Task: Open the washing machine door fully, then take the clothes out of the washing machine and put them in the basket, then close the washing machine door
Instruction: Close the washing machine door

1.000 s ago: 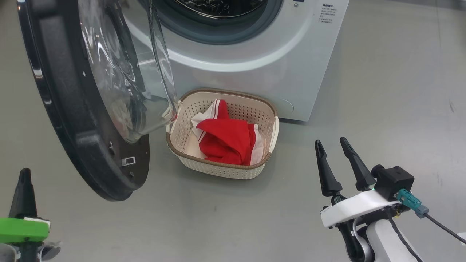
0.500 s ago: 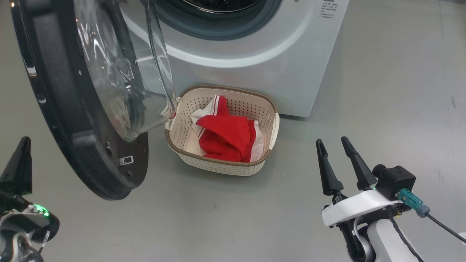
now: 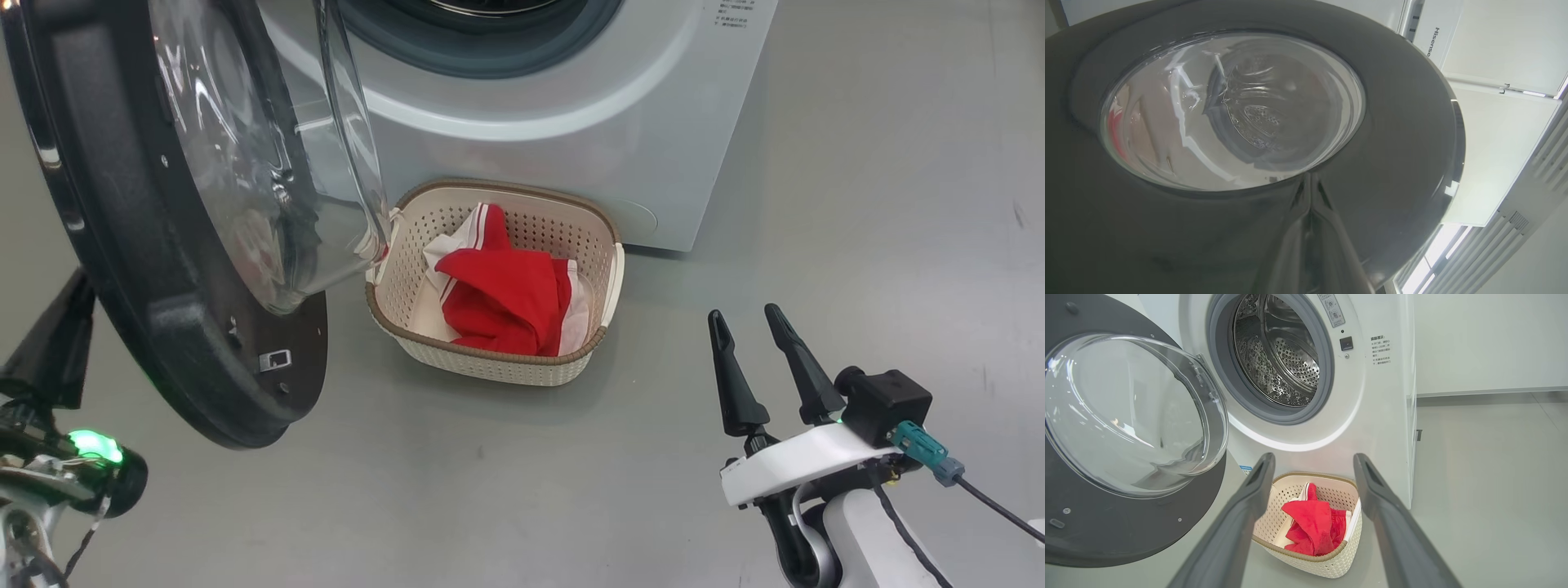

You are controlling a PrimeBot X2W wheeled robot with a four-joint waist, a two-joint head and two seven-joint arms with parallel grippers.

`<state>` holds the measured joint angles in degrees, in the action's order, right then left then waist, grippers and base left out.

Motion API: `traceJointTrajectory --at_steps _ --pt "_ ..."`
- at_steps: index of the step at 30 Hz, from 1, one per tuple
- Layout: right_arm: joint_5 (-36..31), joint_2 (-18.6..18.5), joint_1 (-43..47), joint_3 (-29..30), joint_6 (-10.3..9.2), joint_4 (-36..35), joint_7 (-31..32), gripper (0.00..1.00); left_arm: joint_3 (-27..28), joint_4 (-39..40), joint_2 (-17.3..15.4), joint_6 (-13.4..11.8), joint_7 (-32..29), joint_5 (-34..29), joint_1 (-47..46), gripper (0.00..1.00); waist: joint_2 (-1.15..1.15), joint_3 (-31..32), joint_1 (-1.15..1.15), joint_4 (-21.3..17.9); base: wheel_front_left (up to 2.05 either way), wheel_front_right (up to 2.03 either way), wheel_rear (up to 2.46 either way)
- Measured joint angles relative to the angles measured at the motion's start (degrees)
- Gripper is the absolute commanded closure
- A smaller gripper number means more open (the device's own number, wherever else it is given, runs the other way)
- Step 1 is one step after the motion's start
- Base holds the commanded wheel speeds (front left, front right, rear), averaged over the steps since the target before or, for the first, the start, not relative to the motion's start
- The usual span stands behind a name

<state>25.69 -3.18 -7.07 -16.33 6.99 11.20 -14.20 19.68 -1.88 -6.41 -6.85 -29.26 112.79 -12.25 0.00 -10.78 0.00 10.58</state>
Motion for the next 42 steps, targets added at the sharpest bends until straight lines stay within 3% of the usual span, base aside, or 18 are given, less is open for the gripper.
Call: traceJointTrajectory --at_steps 9,26,42 --pt "0.0 0.0 -0.6 0.1 0.00 0.0 0.0 0.00 -3.4 2.5 -0.9 0.0 -4.4 1.2 2.4 1.00 0.00 -0.3 0.00 -0.3 0.00 0.00 0.00" --pt "0.0 0.0 -0.7 -0.8 0.00 0.1 0.0 0.00 -9.2 3.6 -1.5 0.0 -6.5 6.7 6.0 1.00 0.00 -0.1 0.00 -1.3 0.00 0.00 0.00" --pt "0.7 0.1 -1.9 -1.2 0.00 0.1 0.0 0.00 -12.5 5.8 -1.7 -0.2 -3.9 9.9 6.4 1.00 0.00 -1.1 0.00 -7.8 0.00 0.00 0.00"
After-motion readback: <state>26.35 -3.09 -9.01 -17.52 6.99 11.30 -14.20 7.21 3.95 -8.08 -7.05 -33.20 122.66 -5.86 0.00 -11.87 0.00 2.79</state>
